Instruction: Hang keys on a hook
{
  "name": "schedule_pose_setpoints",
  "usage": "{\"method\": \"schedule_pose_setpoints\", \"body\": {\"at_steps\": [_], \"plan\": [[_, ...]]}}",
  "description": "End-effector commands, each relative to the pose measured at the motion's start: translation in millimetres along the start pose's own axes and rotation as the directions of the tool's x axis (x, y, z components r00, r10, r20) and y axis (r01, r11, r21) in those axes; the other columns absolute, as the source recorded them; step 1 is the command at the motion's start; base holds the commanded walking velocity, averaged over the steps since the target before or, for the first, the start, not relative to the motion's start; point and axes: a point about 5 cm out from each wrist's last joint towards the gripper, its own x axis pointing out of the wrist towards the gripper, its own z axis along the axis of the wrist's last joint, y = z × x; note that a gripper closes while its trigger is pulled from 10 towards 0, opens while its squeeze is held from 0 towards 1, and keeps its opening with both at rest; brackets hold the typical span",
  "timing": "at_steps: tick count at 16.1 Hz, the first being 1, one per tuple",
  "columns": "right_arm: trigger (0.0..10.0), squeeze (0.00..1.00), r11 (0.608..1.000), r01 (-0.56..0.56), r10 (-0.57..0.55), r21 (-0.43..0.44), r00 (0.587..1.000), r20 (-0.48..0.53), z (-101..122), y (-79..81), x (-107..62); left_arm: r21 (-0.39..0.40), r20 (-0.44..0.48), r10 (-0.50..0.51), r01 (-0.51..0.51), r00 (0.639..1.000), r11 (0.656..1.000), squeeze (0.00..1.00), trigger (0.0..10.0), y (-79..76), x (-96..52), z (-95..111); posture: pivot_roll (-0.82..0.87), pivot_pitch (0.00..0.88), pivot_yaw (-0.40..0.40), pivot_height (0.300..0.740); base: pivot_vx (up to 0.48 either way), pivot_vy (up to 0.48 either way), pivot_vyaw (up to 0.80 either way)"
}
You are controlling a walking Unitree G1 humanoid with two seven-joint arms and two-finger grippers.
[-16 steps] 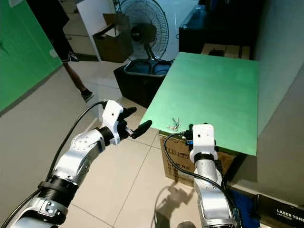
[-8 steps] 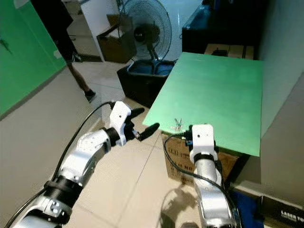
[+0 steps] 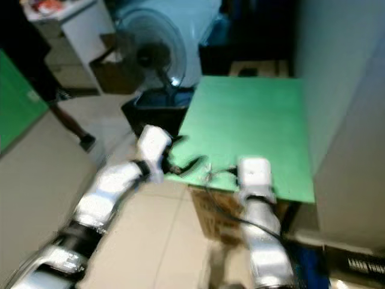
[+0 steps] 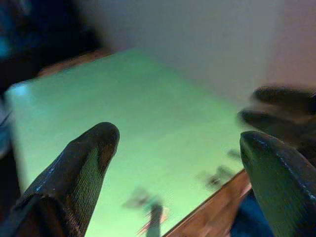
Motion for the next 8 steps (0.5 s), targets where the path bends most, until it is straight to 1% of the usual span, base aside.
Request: {"method": "schedule_pose_setpoints", "body": {"at_steps": [1, 3, 6, 7, 8], "plan": [[10.0, 0.0, 1.0, 0.01, -0.011, -0.016, 1.0, -0.029, -6.6, -4.9, -1.6, 0.002, -0.015, -0.003, 0.003, 1.0, 1.0, 0.0, 10.0, -4.5, 4.1, -1.7, -0.26, 0.0, 0.216, 0.74, 0.0, 0.0, 0.0], [10.0, 0.0, 1.0, 0.01, -0.011, -0.016, 0.999, -0.031, -6.8, -4.6, -1.5, 0.017, -0.028, 0.011, -0.01, 1.0, 1.0, 0.0, 10.0, -2.6, 4.4, -3.1, -0.26, 0.0, 0.217, 0.74, 0.0, 0.0, 0.0], [10.0, 0.0, 1.0, 0.01, -0.011, -0.015, 0.999, -0.033, -6.7, -3.9, -1.4, 0.022, -0.004, -0.011, 0.011, 1.0, 1.0, 0.0, 10.0, -4.3, 4.1, 0.0, -0.26, 0.0, 0.218, 0.74, 0.0, 0.0, 0.0], [10.0, 0.0, 1.0, 0.01, -0.011, -0.015, 0.999, -0.034, -7.2, -3.8, -1.6, 0.013, 0.008, -0.019, 0.019, 1.0, 1.0, 0.0, 10.0, -5.3, 4.3, 0.9, -0.26, 0.0, 0.219, 0.74, 0.368, 0.0, 0.0], [10.0, 0.0, 1.0, 0.01, -0.011, -0.013, 0.999, -0.034, -7.5, -3.8, -1.6, 0.022, 0.005, -0.017, 0.017, 1.0, 1.0, 0.0, 10.0, -5.3, 4.3, 0.7, -0.26, 0.0, 0.219, 0.74, 0.435, 0.0, 0.0]]}}
